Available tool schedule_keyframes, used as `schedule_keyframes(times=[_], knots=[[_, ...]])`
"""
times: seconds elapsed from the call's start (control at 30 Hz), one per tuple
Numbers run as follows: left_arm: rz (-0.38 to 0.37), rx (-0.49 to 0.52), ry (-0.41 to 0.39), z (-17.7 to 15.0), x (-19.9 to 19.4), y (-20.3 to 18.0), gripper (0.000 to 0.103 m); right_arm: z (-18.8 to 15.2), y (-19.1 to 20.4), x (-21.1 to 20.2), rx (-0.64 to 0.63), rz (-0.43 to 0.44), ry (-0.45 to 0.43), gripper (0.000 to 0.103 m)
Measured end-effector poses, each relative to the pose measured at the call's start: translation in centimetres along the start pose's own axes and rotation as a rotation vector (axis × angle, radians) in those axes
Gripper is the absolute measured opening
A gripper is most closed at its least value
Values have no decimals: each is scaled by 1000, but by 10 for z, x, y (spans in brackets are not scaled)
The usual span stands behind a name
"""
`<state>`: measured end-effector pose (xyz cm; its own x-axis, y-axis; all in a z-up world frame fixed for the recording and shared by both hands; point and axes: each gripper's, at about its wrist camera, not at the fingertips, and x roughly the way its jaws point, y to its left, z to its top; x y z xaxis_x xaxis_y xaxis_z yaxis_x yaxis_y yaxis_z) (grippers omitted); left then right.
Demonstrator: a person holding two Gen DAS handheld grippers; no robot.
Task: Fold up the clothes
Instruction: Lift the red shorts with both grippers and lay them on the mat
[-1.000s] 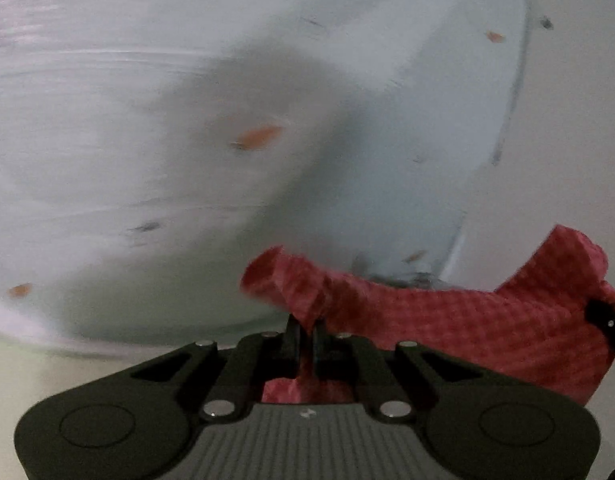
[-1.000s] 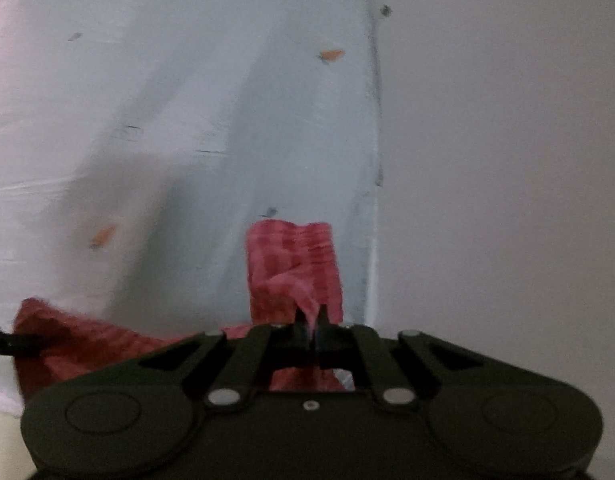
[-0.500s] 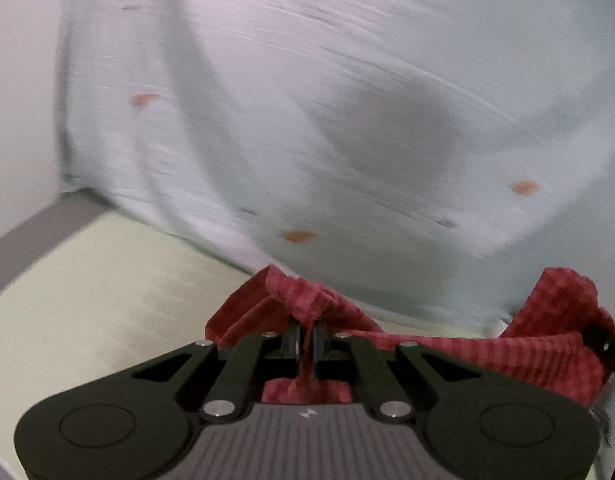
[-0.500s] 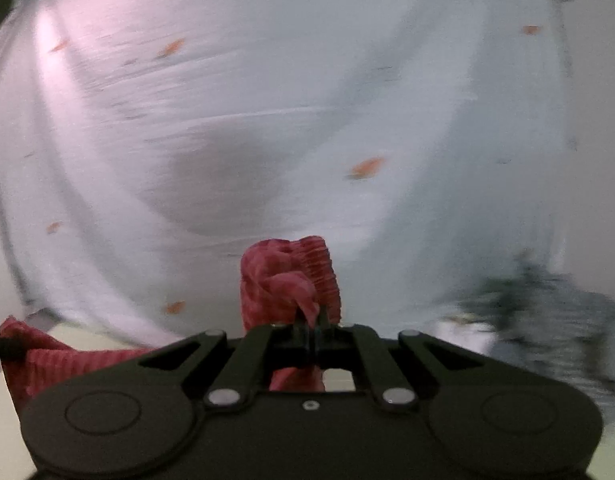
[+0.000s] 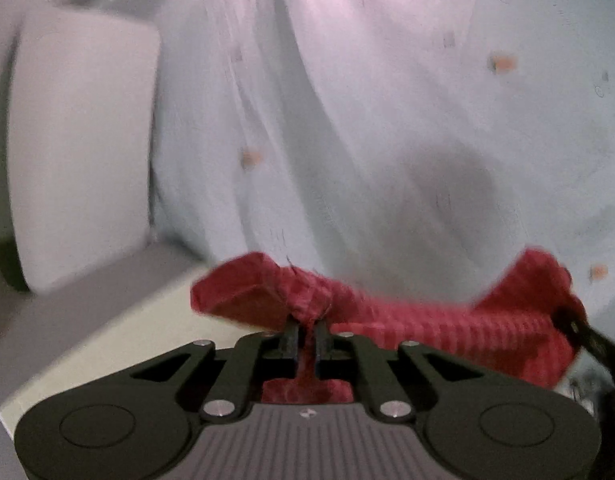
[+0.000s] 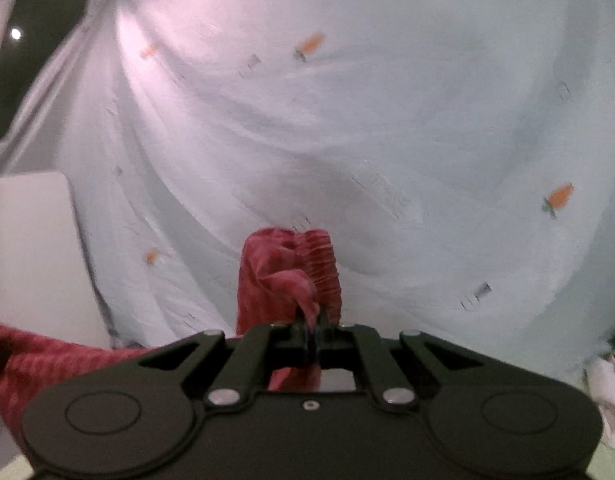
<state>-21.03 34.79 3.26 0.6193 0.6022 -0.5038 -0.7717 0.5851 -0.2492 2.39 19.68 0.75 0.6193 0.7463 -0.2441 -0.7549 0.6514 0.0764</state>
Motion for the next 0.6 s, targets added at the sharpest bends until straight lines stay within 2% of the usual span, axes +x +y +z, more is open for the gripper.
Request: schedule_keyframes(times=[0.07, 0.1, 0.17, 0.3, 0.33, 0.43, 0.5, 0.57, 0.6], knots=[[-2, 27, 127, -24, 19, -6, 30, -22, -4, 17, -17, -57, 117, 49], [0, 39, 180, -36, 27, -8, 38, -35, -10, 21, -11, -91, 170, 54], [13, 70, 269, -59, 40, -11, 48, -59, -22, 25, 5, -150, 268, 56], [66, 108, 336, -72, 56, -14, 63, -102, -43, 11, 61, -206, 395, 69], [60, 80, 338, -69, 58, -8, 64, -109, -44, 10, 68, -212, 417, 70], [62, 30, 336, -58, 70, 4, 68, -116, -43, 15, 76, -215, 445, 71], [90, 30, 347, -58, 77, 12, 69, -115, -41, 25, 79, -211, 435, 75], [125, 38, 366, -62, 85, 19, 72, -114, -37, 35, 88, -207, 424, 84], [143, 42, 375, -64, 88, 23, 73, -114, -35, 42, 97, -206, 421, 85]])
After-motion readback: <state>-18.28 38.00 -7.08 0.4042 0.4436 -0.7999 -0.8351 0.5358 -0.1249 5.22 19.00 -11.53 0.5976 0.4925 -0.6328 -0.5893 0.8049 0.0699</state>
